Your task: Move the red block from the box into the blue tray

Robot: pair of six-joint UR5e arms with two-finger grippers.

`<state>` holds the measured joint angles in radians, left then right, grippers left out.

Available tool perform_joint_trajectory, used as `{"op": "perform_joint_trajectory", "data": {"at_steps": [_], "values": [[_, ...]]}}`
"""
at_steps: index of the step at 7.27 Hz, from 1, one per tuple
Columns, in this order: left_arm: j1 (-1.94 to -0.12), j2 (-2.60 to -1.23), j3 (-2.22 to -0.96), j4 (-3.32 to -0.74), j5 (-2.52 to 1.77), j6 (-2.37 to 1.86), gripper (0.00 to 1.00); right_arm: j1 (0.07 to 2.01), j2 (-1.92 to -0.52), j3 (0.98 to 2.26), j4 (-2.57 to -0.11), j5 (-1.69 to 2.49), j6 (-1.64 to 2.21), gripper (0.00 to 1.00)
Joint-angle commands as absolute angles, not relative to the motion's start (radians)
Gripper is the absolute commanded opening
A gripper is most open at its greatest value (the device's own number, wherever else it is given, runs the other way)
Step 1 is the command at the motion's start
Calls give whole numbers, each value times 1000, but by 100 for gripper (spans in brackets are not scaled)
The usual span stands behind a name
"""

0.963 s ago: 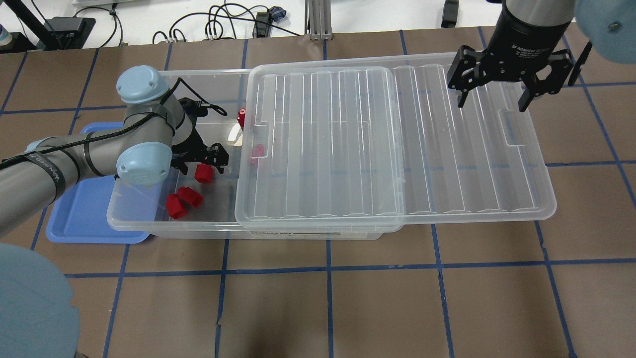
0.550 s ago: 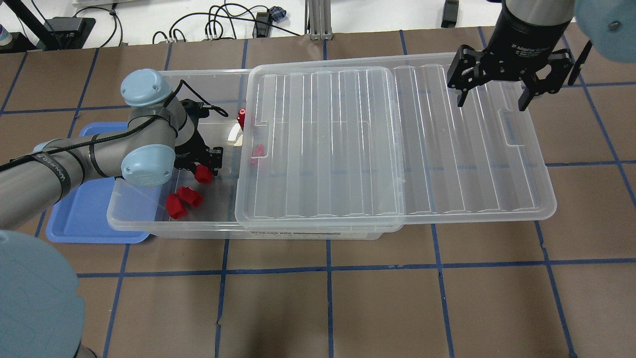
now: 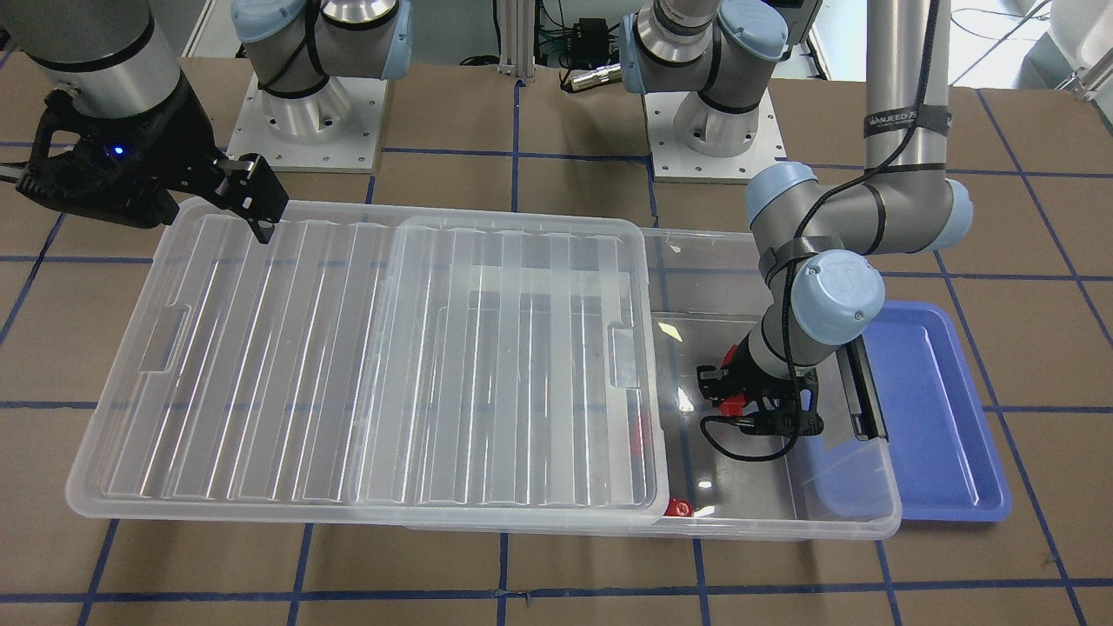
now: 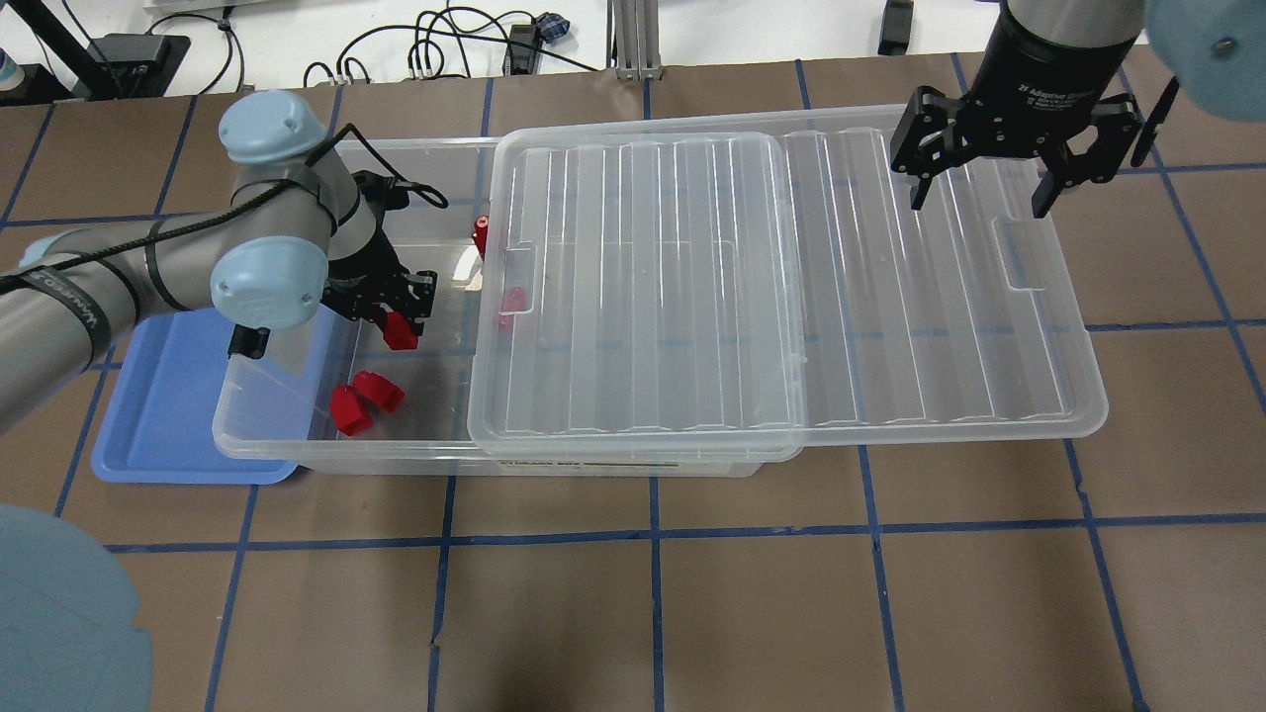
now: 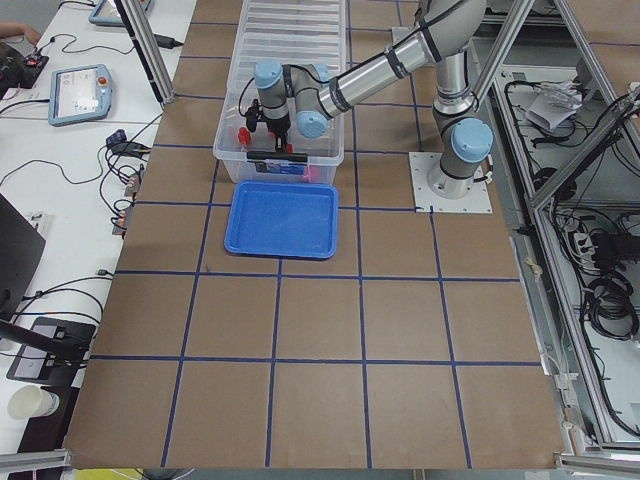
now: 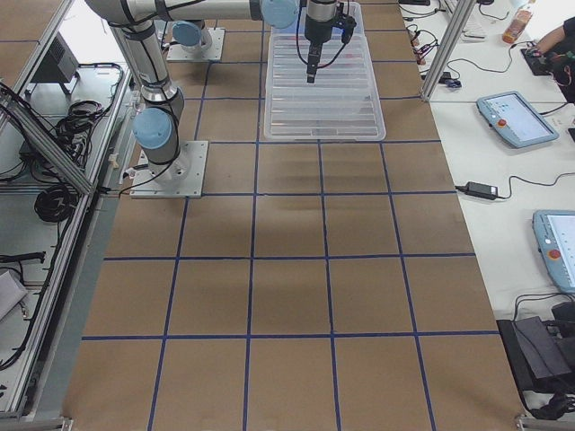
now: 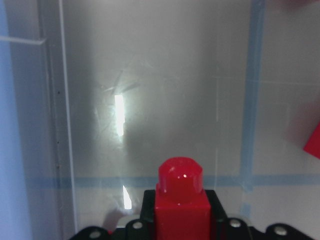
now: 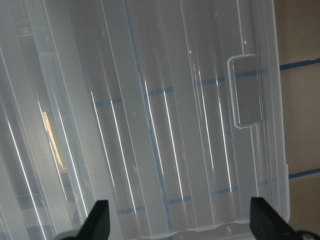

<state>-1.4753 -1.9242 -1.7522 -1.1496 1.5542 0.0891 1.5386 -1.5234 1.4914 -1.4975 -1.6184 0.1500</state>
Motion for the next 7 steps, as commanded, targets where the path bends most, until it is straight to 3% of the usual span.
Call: {"op": "perform_joint_trajectory", "data": {"at_steps": [1, 3, 5, 7], "values": [[-1482, -1855, -1562, -1470, 1440, 10, 0, 1539, -1522, 1491, -1499, -1618, 150, 100], [-1471, -1797, -1481, -1584, 1530, 49, 0, 1539, -1522, 1491, -1499, -1621, 149, 100], [-1459, -1763, -1480, -1575, 1711, 214, 0, 1526, -1508, 1486, -1502, -1620, 144, 100], [-1247, -1790, -1494, -1566, 1712, 426, 0, 1441, -1499, 1500, -1519, -1621, 34, 100]]}}
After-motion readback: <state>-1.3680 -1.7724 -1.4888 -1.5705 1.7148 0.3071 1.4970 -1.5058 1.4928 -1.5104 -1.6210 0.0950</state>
